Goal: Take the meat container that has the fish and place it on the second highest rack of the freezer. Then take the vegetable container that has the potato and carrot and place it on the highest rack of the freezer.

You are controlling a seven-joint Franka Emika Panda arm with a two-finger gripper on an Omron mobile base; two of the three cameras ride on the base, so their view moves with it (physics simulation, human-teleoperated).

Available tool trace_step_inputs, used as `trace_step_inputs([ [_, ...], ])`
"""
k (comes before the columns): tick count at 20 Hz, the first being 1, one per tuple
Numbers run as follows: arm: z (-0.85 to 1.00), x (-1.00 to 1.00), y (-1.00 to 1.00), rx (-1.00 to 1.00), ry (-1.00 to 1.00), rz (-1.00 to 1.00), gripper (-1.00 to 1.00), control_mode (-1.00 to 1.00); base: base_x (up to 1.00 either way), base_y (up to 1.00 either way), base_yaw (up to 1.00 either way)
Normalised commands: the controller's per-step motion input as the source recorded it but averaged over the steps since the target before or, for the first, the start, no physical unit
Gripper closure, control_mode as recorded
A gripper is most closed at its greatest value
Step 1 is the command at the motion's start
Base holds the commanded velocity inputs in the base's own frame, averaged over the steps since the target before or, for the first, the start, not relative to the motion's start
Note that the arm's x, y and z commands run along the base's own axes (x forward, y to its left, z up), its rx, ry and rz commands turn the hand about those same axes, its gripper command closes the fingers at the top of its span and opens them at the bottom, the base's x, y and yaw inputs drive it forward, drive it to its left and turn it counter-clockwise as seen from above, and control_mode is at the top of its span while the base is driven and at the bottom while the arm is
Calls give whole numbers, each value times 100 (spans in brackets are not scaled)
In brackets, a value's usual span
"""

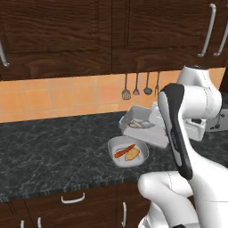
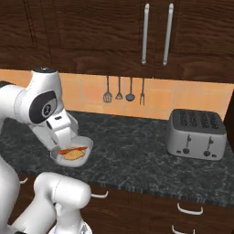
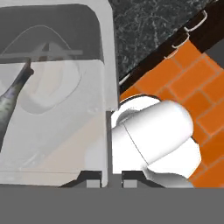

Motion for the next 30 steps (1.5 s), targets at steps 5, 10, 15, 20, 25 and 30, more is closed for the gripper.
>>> trace_step_inputs([
  [5,63,-68,15,0,-8,44,100,-100,0,0,0],
  [10,31,-51,-3,4,-12,27,100,-100,0,0,0],
  [15,3,-8,0,1,1,0,100,-100,0,0,0],
  [20,0,-3,0,1,1,0,100,100,-54,0,-5],
  [25,0,0,0,0,0,0,100,100,-99,-11,-41],
  [30,0,0,0,0,0,0,100,100,-34,0,-90],
])
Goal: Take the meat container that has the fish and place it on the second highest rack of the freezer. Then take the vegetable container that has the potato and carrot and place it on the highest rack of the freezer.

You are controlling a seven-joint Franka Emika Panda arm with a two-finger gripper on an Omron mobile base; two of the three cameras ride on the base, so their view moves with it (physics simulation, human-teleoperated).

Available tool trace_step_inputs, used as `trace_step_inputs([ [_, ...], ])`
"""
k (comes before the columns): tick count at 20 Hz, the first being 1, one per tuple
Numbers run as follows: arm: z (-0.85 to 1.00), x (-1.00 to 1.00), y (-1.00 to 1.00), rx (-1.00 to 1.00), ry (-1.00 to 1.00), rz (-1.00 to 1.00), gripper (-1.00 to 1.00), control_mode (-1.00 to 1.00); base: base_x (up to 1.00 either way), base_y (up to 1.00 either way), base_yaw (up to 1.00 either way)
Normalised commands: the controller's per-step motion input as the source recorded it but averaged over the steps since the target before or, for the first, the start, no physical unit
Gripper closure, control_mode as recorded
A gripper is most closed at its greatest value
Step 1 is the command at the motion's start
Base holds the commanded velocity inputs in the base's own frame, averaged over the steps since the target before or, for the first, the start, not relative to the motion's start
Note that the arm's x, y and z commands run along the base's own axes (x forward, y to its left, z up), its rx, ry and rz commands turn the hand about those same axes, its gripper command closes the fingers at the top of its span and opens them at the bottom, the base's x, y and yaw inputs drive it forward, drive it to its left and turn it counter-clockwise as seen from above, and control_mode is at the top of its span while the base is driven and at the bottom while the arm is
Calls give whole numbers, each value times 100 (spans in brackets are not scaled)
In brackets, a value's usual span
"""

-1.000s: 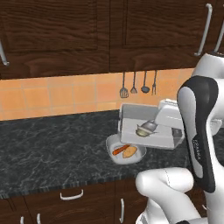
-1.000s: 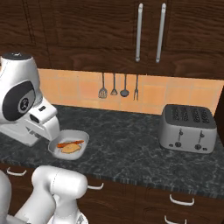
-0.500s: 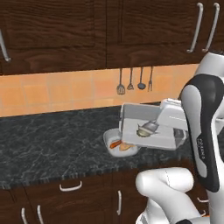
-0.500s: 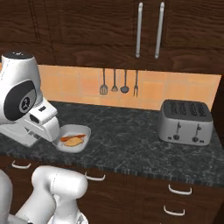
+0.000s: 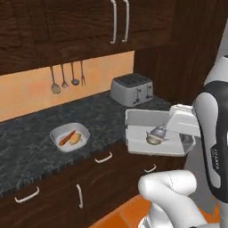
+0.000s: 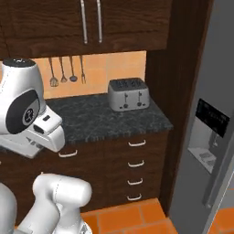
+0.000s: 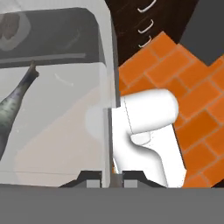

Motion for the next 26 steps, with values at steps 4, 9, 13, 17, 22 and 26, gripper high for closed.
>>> trace_step_inputs([
  [4,0,0,0,0,0,0,100,100,-22,0,-93],
  [9,0,0,0,0,0,0,100,100,-5,-27,-87],
  [13,0,0,0,0,0,0,100,100,0,-45,-84],
  [17,0,0,0,0,0,0,100,100,4,-70,-69],
  [22,0,0,0,0,0,0,100,100,44,-63,-49],
  [26,0,0,0,0,0,0,100,100,81,-46,-30],
])
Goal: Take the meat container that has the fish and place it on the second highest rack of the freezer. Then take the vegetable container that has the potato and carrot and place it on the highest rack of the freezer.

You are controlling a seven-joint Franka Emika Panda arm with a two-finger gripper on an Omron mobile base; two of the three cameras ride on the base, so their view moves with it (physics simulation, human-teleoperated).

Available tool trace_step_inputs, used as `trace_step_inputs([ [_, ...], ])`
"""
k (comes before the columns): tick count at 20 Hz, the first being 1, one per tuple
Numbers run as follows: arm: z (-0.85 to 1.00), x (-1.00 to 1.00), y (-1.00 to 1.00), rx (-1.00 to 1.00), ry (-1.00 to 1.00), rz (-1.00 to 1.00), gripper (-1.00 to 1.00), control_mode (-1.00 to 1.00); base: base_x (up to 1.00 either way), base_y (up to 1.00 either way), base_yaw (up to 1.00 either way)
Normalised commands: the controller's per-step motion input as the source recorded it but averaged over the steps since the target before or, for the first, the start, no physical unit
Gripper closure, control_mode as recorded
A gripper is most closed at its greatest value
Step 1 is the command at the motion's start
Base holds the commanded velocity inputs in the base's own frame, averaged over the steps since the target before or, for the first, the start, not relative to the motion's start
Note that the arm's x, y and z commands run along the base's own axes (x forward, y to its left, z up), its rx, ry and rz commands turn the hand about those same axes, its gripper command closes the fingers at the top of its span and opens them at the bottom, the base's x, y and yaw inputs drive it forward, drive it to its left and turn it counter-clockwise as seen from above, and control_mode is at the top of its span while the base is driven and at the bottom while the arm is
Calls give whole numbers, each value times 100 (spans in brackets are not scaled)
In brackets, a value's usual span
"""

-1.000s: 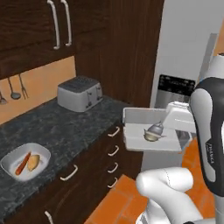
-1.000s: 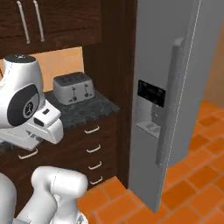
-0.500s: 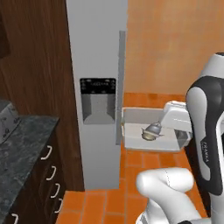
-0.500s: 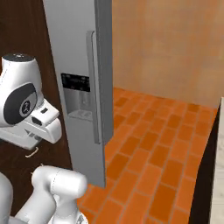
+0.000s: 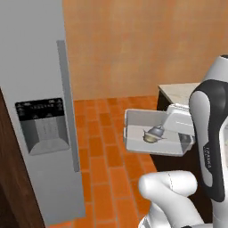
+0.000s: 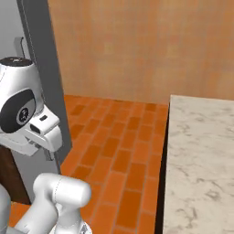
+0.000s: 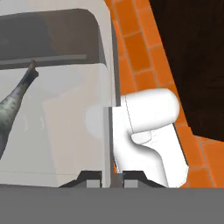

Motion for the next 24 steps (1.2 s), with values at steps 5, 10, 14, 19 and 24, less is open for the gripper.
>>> trace_step_inputs([
  [5,0,0,0,0,0,0,100,100,100,-2,-16],
  [10,0,0,0,0,0,0,100,100,100,0,-11],
  [14,0,0,0,0,0,0,100,100,100,-10,-2],
  [19,0,0,0,0,0,0,100,100,100,-23,18],
  [24,0,0,0,0,0,0,100,100,61,-34,37],
])
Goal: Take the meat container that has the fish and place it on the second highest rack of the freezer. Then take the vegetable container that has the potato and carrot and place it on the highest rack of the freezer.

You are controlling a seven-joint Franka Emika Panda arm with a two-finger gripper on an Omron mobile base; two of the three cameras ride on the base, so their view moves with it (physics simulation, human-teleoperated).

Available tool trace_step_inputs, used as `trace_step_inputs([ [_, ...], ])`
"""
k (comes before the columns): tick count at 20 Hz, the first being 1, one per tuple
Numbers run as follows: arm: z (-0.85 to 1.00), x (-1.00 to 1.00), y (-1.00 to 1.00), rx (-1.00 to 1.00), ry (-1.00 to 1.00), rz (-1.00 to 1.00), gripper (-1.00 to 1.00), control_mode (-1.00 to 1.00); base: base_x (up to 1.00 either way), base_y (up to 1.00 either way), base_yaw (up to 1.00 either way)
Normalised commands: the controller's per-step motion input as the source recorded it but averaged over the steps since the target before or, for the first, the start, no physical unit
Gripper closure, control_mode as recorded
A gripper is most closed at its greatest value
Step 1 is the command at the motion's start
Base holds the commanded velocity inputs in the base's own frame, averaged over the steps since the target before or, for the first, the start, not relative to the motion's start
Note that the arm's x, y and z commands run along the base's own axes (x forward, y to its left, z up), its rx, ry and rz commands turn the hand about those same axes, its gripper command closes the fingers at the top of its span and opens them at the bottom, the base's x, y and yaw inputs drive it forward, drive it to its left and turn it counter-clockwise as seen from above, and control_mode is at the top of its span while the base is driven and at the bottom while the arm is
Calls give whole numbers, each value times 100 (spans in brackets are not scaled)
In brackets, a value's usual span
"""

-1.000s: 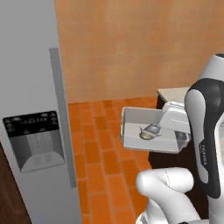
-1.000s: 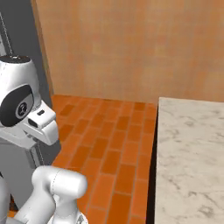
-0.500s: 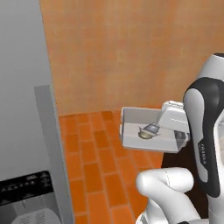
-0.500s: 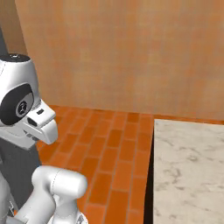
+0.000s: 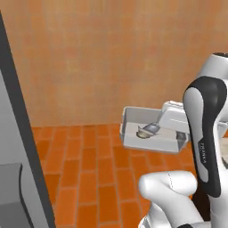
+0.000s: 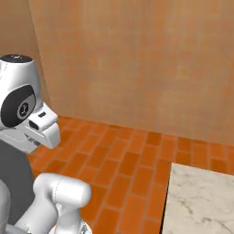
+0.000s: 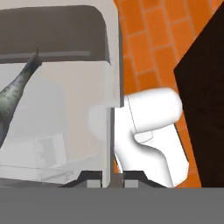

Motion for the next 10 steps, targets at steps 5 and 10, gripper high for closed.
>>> trace_step_inputs([
  [5,0,0,0,0,0,0,100,100,-15,-19,67],
  [10,0,0,0,0,0,0,100,100,49,-13,64],
])
